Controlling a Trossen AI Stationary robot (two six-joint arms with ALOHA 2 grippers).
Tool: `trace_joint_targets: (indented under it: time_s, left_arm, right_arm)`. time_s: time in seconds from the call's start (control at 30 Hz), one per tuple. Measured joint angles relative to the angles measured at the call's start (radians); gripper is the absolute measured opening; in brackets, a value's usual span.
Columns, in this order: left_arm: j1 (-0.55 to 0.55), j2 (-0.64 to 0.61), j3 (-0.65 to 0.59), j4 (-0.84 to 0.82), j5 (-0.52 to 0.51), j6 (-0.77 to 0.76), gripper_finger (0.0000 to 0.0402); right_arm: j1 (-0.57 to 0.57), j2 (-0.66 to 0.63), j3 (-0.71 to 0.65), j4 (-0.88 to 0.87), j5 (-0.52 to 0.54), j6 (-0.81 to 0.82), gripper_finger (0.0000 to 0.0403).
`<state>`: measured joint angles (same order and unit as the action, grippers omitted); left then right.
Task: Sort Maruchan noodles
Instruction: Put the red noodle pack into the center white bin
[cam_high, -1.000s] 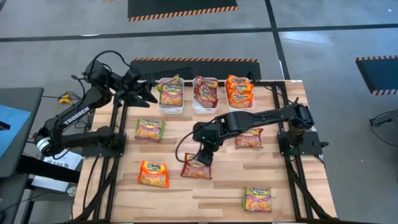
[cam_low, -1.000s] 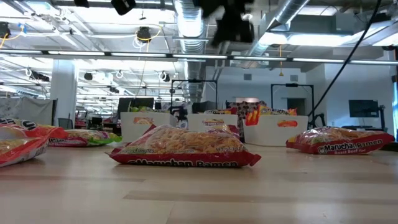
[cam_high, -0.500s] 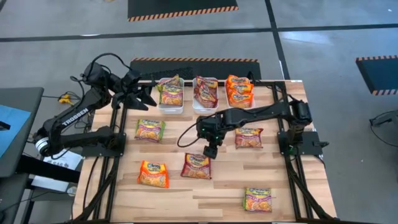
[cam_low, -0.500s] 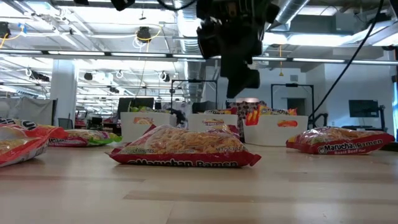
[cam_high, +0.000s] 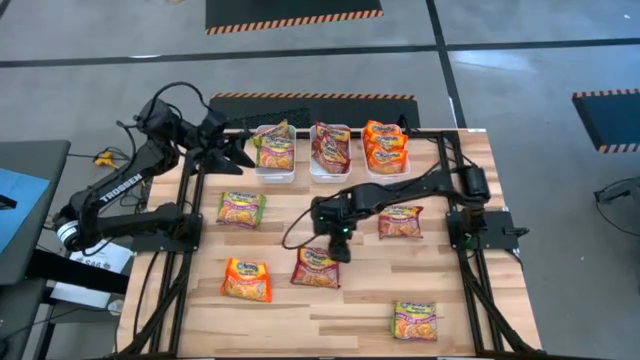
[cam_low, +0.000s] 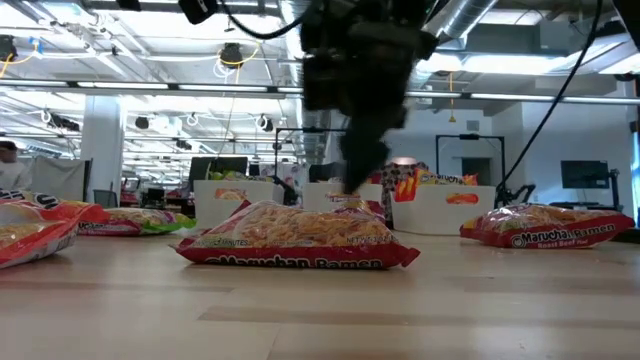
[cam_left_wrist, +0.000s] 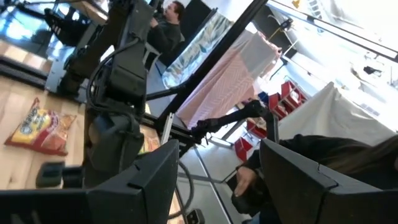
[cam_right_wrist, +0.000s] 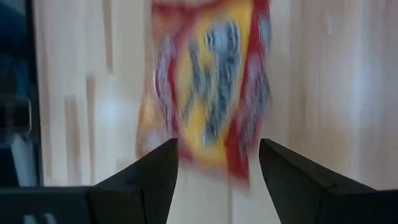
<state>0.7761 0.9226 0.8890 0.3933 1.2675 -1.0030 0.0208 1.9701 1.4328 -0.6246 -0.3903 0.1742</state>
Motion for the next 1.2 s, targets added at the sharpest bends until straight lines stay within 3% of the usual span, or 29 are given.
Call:
trace_joint_targets:
  time_s: [0.4, 0.8, 1.2]
  left_arm:
    - [-0.001, 0.000, 0.000, -0.123, -0.038, 0.076, 0.0210]
    - [-0.001, 0.000, 0.000, -0.133, -0.050, 0.079, 0.0210]
    - [-0.002, 0.000, 0.000, -0.146, -0.052, 0.082, 0.0210]
  right_arm:
    - [0.019, 0.047, 0.002, 0.001, 0.032, -0.014, 0.0249]
    - [0.032, 0.049, 0.002, -0.025, 0.052, 0.028, 0.0249]
    - [0.043, 0.159, 0.015, -0.008, 0.009, 0.167, 0.0239]
